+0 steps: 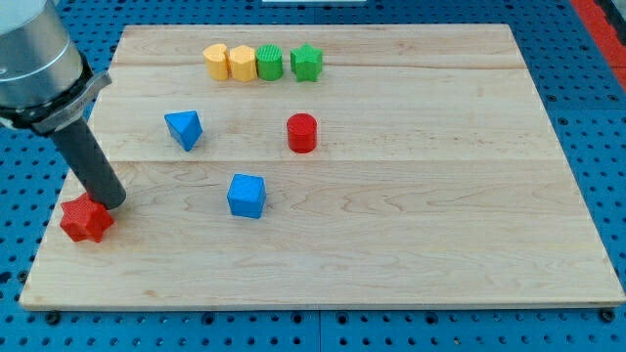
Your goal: Push the blue cube to the red star
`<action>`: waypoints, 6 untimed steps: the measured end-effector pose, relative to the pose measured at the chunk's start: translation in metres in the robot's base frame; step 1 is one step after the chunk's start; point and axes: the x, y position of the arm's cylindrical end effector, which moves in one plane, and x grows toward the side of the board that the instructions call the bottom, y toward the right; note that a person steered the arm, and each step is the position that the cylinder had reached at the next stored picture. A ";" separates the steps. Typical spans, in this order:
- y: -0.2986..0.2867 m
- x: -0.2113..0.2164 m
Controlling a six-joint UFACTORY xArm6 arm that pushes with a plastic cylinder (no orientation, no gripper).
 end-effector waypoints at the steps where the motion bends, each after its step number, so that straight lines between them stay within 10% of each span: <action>1: 0.041 0.017; 4: 0.229 0.003; 6: 0.163 -0.010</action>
